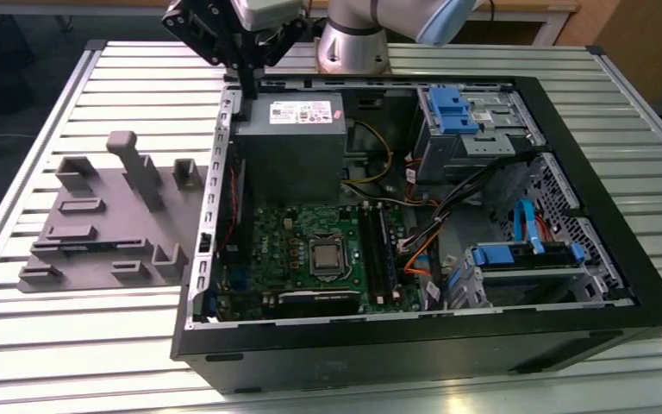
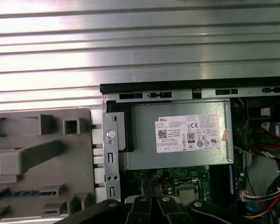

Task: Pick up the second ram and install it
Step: 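Reach for the second ram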

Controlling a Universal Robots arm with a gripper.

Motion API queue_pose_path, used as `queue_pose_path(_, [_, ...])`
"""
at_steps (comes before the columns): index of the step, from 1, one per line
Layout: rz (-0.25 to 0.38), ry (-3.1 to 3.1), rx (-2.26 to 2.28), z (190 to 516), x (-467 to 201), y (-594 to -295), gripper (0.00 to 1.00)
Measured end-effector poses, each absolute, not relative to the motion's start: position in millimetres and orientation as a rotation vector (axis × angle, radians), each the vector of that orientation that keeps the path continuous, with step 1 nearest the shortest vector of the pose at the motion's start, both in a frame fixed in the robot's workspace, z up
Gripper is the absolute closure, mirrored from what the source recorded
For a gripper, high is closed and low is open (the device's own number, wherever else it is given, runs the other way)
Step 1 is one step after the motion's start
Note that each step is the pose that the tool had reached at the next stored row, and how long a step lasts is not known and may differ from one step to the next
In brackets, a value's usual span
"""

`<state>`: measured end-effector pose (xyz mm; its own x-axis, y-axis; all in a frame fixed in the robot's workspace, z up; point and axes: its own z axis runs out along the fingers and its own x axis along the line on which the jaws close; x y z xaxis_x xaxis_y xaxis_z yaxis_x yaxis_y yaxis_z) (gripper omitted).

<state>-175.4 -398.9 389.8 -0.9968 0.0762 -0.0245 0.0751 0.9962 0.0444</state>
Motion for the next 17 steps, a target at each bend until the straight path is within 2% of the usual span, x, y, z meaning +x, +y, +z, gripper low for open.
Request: queue_pose_path(17, [0.068,3.112,0.118,388.7,-183.5,-398.9,0.89])
